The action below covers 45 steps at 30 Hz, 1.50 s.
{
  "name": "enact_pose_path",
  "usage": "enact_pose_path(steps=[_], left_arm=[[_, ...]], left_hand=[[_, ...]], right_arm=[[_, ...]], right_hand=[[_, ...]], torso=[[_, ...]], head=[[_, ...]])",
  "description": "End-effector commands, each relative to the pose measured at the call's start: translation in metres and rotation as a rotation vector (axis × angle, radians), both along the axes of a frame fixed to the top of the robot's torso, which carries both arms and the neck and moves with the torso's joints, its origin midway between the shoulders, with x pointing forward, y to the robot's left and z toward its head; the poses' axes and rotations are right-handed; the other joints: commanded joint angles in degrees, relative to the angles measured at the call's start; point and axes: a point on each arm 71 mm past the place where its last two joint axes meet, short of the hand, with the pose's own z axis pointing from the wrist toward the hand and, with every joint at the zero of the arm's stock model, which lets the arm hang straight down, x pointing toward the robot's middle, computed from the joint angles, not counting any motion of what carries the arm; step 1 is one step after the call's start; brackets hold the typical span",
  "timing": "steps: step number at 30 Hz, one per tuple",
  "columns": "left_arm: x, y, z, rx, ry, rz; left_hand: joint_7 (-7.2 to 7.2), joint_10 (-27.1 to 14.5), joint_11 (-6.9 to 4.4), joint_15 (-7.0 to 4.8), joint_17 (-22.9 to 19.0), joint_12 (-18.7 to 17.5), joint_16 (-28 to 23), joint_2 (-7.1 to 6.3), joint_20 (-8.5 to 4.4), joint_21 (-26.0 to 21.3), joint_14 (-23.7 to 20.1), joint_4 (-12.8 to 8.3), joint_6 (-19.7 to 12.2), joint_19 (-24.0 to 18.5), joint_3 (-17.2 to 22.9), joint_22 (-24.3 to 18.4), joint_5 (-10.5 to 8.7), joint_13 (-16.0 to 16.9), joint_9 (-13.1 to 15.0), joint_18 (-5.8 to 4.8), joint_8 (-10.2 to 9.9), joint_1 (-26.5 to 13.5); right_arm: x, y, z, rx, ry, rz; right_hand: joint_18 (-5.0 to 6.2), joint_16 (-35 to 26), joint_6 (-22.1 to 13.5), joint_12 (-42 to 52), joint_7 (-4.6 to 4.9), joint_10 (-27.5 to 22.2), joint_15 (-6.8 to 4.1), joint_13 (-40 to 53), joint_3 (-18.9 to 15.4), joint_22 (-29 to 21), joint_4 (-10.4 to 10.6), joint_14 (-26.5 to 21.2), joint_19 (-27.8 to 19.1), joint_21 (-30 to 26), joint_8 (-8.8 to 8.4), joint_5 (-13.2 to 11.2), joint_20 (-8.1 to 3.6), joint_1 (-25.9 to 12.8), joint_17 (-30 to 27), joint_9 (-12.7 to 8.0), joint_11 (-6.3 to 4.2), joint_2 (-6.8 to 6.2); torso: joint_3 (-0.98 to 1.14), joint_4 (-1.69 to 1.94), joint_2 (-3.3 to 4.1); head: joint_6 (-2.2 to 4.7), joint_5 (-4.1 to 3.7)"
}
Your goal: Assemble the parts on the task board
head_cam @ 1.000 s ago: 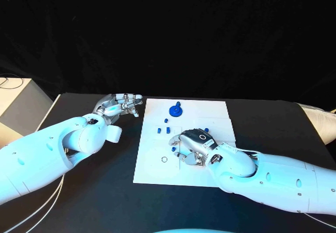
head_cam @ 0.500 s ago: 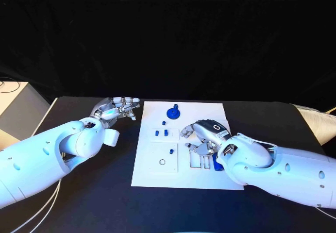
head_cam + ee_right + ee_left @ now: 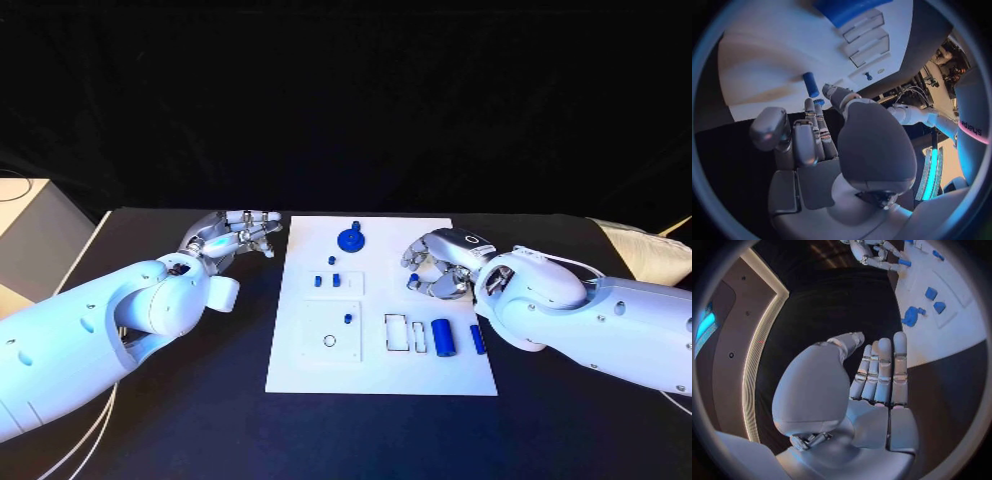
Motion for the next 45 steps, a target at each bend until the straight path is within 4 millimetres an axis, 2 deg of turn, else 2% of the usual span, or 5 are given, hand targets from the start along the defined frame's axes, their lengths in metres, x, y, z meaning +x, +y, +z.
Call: enact_pose_path(steps=[1, 29, 35, 40, 45], left_arm=[[-0.001, -0.001, 0.001, -0.003, -0.010, -0.011], [-0.001, 0.000, -0.001, 0.001, -0.004, -0.006], [-0.001, 0.001, -0.001, 0.003, -0.002, -0.005], [-0.001, 0.001, -0.001, 0.003, 0.000, -0.006], [-0.001, 0.001, -0.001, 0.003, 0.001, -0.007]], left_hand=[[0.31, -0.34, 0.06, -0.05, -0.09, 0.19, -0.28, 0.44, 0.00, -0.18, 0.34, -0.02, 0.08, 0.38, -0.26, -0.08, 0.00, -0.06, -0.06, 0.90, -0.08, 0.30], [0.31, -0.37, 0.05, -0.05, -0.13, 0.24, -0.30, 0.53, 0.00, -0.30, 0.38, 0.18, 0.09, 0.46, -0.32, -0.18, 0.01, -0.07, -0.09, 0.90, -0.07, 0.23], [0.31, -0.37, 0.05, -0.05, -0.13, 0.24, -0.30, 0.53, 0.00, -0.30, 0.38, 0.18, 0.09, 0.46, -0.32, -0.18, 0.01, -0.07, -0.09, 0.90, -0.07, 0.23], [0.31, -0.37, 0.05, -0.05, -0.13, 0.24, -0.30, 0.53, 0.00, -0.30, 0.38, 0.18, 0.09, 0.46, -0.32, -0.18, 0.01, -0.07, -0.09, 0.90, -0.07, 0.23], [0.31, -0.37, 0.05, -0.05, -0.13, 0.24, -0.30, 0.53, 0.00, -0.30, 0.38, 0.18, 0.09, 0.46, -0.32, -0.18, 0.01, -0.07, -0.09, 0.90, -0.07, 0.23]], right_arm=[[0.001, 0.000, -0.005, -0.086, 0.034, 0.038], [0.003, 0.009, -0.005, -0.103, -0.014, 0.049], [0.002, 0.010, -0.004, -0.126, -0.048, 0.038], [0.000, 0.012, -0.003, -0.129, -0.059, 0.041], [-0.001, 0.014, -0.001, -0.116, -0.079, 0.045]], right_hand=[[-0.40, 0.39, 0.00, -0.29, -0.33, -0.22, -0.25, -0.03, -0.43, 0.08, 0.04, 1.79, 0.40, -0.10, -0.35, -0.28, -0.08, 0.34, 0.08, 0.06, -0.02, -0.23], [-0.83, 1.95, 6.34, 1.87, -1.22, 6.21, -1.26, 1.47, 2.33, 2.79, 1.94, 1.96, 1.26, 2.08, 2.38, -0.62, -0.89, 2.13, 0.94, 1.71, -1.34, 2.12], [-1.16, 2.46, 9.26, 3.42, -2.23, 9.62, -2.51, 3.81, 4.90, 4.80, 0.11, 2.04, 1.71, 3.80, 4.64, -4.74, -2.03, 4.68, 1.27, 3.40, -2.83, 4.07], [-1.28, 2.51, 8.72, 3.48, -1.71, 9.59, -2.35, 5.08, 7.71, 5.35, -2.40, 1.97, 1.66, 4.16, 4.66, -4.11, -2.13, 6.61, 1.16, 3.92, -2.51, 4.78], [-1.30, 2.70, 8.60, 3.59, -1.52, 9.37, -2.21, 6.66, 9.76, 5.79, -3.67, 1.95, 1.53, 4.38, 4.81, -8.30, -1.94, 6.16, 1.22, 4.55, -2.39, 5.41]], torso=[[0.00, 0.02, 0.10], [-0.06, 0.01, 0.09], [-0.01, -0.02, 0.10], [-0.01, -0.01, 0.11], [-0.02, 0.00, 0.10]], head=[[0.07, -0.19], [-0.18, -0.33], [-0.30, -0.41], [-0.41, -0.40], [-0.34, -0.42]])
